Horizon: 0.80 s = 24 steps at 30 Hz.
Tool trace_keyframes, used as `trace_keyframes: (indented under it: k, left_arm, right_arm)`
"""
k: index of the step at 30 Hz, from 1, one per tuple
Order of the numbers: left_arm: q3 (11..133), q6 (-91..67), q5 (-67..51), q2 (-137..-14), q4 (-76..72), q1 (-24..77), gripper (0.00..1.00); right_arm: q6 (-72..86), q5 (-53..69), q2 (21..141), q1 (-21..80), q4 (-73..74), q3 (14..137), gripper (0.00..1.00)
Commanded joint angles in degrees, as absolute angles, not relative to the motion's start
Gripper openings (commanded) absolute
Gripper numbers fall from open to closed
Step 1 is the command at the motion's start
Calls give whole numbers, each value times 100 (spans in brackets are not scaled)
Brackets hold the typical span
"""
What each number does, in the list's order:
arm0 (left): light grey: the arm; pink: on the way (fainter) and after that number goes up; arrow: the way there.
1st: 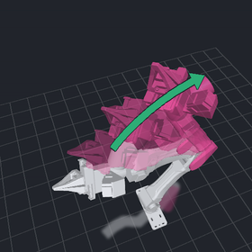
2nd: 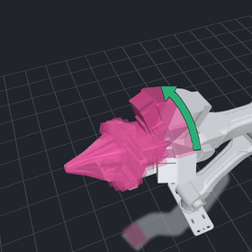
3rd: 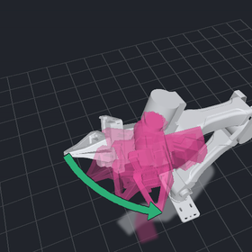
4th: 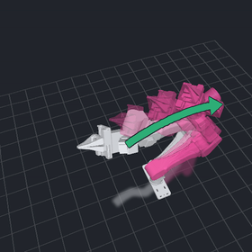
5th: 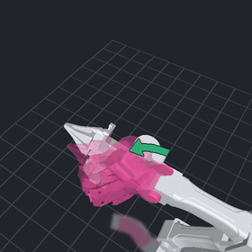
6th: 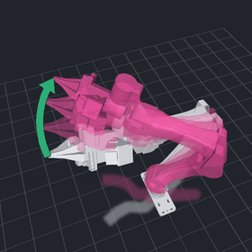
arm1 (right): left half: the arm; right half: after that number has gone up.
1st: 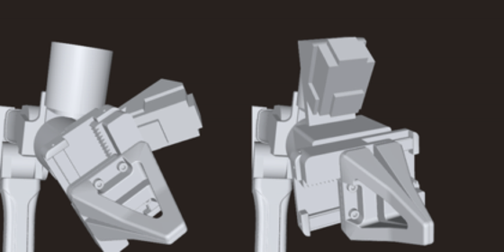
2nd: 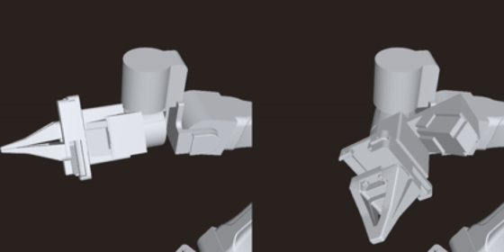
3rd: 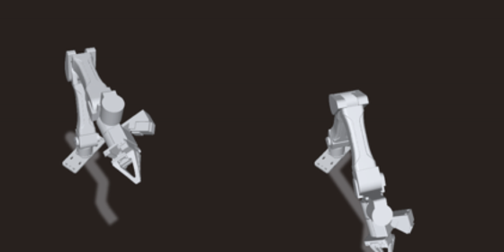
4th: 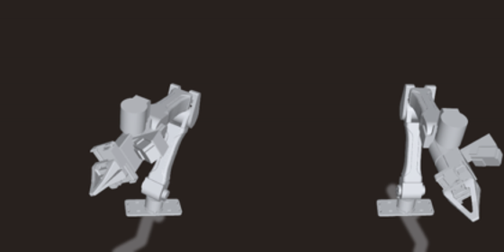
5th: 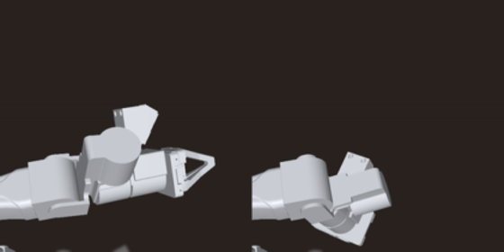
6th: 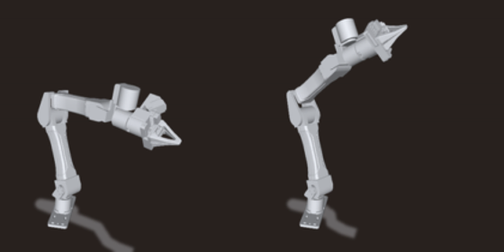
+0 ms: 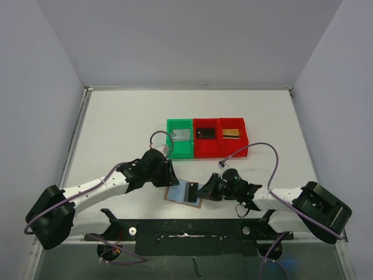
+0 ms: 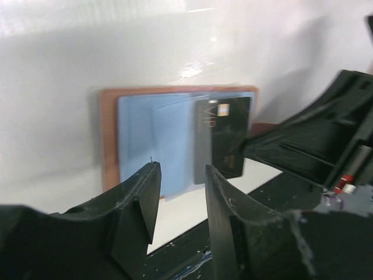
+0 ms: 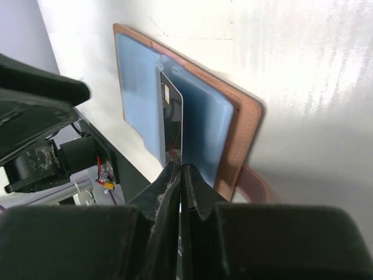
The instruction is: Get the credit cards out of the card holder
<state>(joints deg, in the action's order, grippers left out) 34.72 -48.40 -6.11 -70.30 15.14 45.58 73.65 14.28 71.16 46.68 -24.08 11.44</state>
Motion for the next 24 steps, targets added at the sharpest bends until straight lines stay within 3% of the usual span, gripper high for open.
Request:
trace_keyframes:
  k: [1, 5, 14, 18, 24]
  left_arm:
    - [3744, -4619, -1242, -6937, 890, 4573, 35]
    - [3744, -4542, -1510, -7427, 635, 4779, 31]
    - [3929, -4489, -732, -8361, 1212, 5019, 11]
    - [3852, -4428, -660, -8477, 1271, 5041, 7]
    - [3788, -4298, -560, -8528, 1338, 5059, 5]
  right_arm:
    - [7145, 1252, 7266, 4632, -2156, 1415, 2]
    - [7154, 1265, 7422, 4635, -2306, 1477, 2]
    - [7201, 1246, 7379, 4614, -2406, 1422, 3]
    - [7281, 1261, 7374, 4614, -2608, 1365, 22]
    - [7502, 1187, 7537, 4614, -3077, 1277, 32]
